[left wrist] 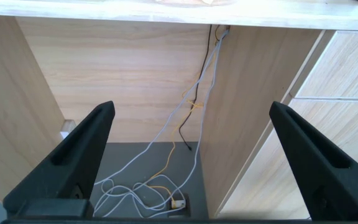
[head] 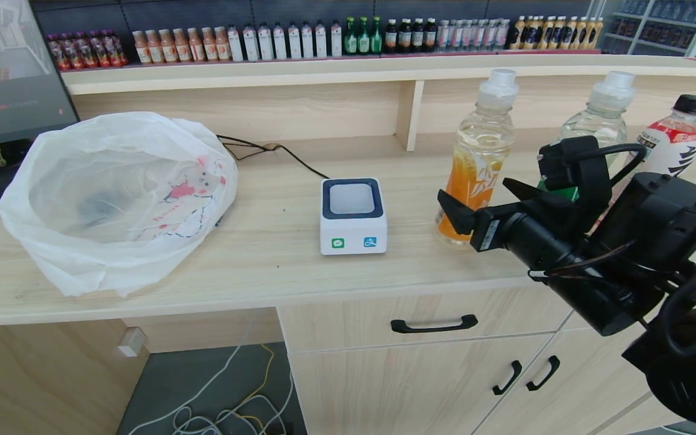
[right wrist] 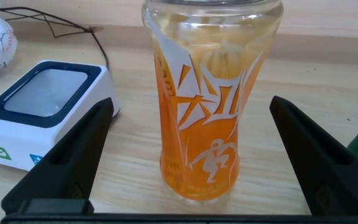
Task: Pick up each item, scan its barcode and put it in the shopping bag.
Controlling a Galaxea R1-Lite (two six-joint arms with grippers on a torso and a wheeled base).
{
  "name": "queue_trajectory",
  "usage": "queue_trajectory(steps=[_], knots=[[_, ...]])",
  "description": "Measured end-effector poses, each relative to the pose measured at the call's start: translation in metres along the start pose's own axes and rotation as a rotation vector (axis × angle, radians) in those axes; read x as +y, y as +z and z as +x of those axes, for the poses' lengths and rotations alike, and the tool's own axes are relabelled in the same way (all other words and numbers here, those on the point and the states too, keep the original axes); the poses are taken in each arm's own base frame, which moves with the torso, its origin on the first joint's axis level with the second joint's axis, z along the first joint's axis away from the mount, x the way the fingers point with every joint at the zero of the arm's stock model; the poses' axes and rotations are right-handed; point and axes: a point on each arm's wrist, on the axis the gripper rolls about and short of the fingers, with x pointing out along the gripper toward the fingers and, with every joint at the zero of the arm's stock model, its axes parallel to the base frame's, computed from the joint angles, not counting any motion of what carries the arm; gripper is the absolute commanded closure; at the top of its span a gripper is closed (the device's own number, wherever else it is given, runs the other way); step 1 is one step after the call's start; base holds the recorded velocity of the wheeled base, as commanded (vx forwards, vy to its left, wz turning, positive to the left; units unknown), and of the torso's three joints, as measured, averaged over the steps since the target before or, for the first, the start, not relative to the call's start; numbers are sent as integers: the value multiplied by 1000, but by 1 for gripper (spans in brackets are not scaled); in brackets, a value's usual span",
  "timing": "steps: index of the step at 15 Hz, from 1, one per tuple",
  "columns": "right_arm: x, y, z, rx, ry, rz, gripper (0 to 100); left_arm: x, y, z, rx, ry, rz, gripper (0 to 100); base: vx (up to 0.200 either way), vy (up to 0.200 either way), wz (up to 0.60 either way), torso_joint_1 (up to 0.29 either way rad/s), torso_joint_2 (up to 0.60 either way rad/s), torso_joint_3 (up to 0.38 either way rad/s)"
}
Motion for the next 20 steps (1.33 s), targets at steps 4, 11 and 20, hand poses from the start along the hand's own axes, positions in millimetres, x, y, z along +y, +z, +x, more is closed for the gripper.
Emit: queue_trajectory(steps=[4, 11, 20], knots=[[0, -4, 7, 6, -8, -11, 0, 0, 0, 0, 0, 0, 0, 0, 0, 0, 0, 0, 0, 0], [-8, -4, 26, -31, -45, -35, 0, 0, 0, 0, 0, 0, 0, 0, 0, 0, 0, 0, 0, 0], [-8, -3, 45, -63, -57, -46, 0, 0, 0, 0, 0, 0, 0, 0, 0, 0, 0, 0, 0, 0]])
